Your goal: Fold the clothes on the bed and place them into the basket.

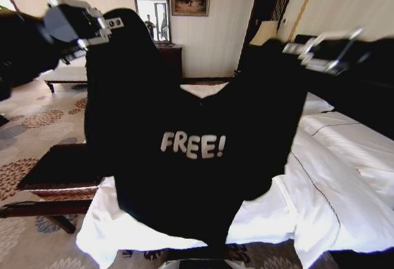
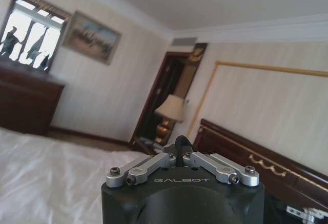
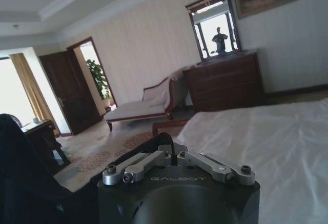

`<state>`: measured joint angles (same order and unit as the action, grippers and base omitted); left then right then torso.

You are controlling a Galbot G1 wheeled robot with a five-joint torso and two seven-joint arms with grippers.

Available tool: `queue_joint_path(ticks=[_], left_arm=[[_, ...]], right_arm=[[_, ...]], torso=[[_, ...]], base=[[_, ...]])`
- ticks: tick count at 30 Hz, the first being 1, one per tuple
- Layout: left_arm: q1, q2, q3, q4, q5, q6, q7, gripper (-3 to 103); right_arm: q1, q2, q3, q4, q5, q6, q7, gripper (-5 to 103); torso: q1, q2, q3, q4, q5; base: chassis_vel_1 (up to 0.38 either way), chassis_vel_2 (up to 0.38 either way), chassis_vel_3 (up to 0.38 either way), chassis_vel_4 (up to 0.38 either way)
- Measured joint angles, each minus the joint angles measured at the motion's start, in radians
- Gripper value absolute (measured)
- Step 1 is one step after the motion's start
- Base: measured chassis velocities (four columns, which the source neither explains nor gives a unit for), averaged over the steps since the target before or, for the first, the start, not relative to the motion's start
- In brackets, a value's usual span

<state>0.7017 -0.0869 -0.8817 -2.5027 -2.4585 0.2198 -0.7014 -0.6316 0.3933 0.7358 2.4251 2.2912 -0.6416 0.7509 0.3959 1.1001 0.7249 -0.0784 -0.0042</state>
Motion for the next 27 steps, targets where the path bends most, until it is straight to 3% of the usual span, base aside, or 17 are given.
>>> queue_joint_path(ticks=[1, 2, 3, 4, 5, 7, 8, 10, 12, 15, 18, 21, 23, 25, 27], left_arm=[[0.028, -0.058, 0.082, 0.001, 0.081, 0.007, -0.014, 0], [0.028, -0.058, 0.082, 0.001, 0.081, 0.007, -0.014, 0], [0.042, -0.117, 0.199, 0.004, 0.175, 0.020, -0.020, 0], [0.043, -0.132, 0.232, 0.004, 0.202, 0.022, -0.020, 0], [0.035, -0.207, 0.399, 0.006, 0.333, 0.031, -0.021, 0], [0.022, -0.305, 0.570, 0.007, 0.466, 0.044, -0.023, 0], [0.022, -0.305, 0.570, 0.007, 0.466, 0.044, -0.023, 0], [0.015, -0.376, 0.669, 0.042, 0.550, 0.052, -0.022, 0], [0.007, -0.511, 0.796, 0.178, 0.693, 0.078, -0.004, 0], [0.000, -0.562, 0.826, 0.255, 0.742, 0.085, 0.010, 0], [-0.018, -0.666, 0.854, 0.444, 0.830, 0.111, 0.056, 0], [-0.029, -0.694, 0.857, 0.509, 0.859, 0.122, 0.083, 0], [-0.070, -0.740, 0.878, 0.645, 0.922, 0.131, 0.140, 0], [-0.079, -0.748, 0.883, 0.667, 0.932, 0.131, 0.146, 0], [-0.122, -0.797, 0.910, 0.778, 0.988, 0.131, 0.176, 0]], right_arm=[[-0.049, 0.031, -0.029, -0.022, -0.081, -0.011, -0.018, 0], [-0.049, 0.031, -0.029, -0.022, -0.081, -0.011, -0.018, 0], [-0.084, 0.059, -0.074, -0.058, -0.167, -0.017, -0.042, 0], [-0.094, 0.071, -0.100, -0.079, -0.205, -0.019, -0.052, 0], [-0.100, 0.106, -0.179, -0.148, -0.300, -0.023, -0.080, 0], [-0.077, 0.142, -0.273, -0.237, -0.395, -0.024, -0.120, 0], [-0.077, 0.142, -0.273, -0.237, -0.395, -0.024, -0.120, 0], [-0.058, 0.168, -0.337, -0.291, -0.450, -0.025, -0.146, 0], [-0.012, 0.242, -0.454, -0.413, -0.556, -0.024, -0.187, 0], [0.017, 0.291, -0.510, -0.483, -0.612, -0.019, -0.204, 0], [0.082, 0.411, -0.631, -0.640, -0.754, -0.007, -0.246, 0], [0.099, 0.449, -0.664, -0.697, -0.807, 0.000, -0.266, 0], [0.131, 0.512, -0.713, -0.834, -0.902, 0.019, -0.304, 0], [0.135, 0.522, -0.719, -0.855, -0.916, 0.023, -0.311, 0], [0.162, 0.565, -0.755, -0.964, -0.987, 0.049, -0.353, 0]], torso=[[0.000, 0.000, 0.000, -0.0004, -0.0007], [0.000, 0.000, 0.000, -0.0004, -0.0007], [0.000, 0.000, 0.000, -0.0007, -0.0010], [0.000, 0.000, 0.000, -0.0007, -0.0011], [0.000, 0.000, 0.000, -0.0007, -0.0005], [0.000, 0.000, 0.000, -0.0004, -0.0003], [0.000, 0.000, 0.000, -0.0004, -0.0003], [0.000, 0.000, 0.000, -0.0004, -0.0003], [0.000, 0.000, 0.000, -0.0007, -0.0006], [0.000, 0.000, 0.000, -0.0007, -0.0006], [0.001, 0.000, 0.000, 0.0000, -0.0004], [0.001, 0.000, 0.000, 0.0000, -0.0004], [0.000, 0.000, 0.000, -0.0003, -0.0005], [0.000, 0.000, 0.000, -0.0002, -0.0003], [0.000, 0.000, 0.000, -0.0003, -0.0006]], base=[[0.000, 0.000, 0.000, 0.000], [0.000, 0.000, 0.000, 0.000], [0.000, 0.000, 0.000, 0.000], [0.000, 0.000, 0.000, 0.000], [0.000, 0.000, 0.000, 0.000], [0.000, 0.000, 0.000, 0.000], [0.000, 0.000, 0.000, 0.000], [0.000, 0.000, 0.000, 0.000], [0.000, 0.000, 0.000, 0.000], [0.000, 0.000, 0.000, 0.000], [0.000, 0.000, 0.000, 0.000], [0.000, 0.000, 0.000, 0.000], [0.000, 0.000, 0.000, 0.000], [0.000, 0.000, 0.000, 0.000], [0.000, 0.000, 0.000, 0.000]])
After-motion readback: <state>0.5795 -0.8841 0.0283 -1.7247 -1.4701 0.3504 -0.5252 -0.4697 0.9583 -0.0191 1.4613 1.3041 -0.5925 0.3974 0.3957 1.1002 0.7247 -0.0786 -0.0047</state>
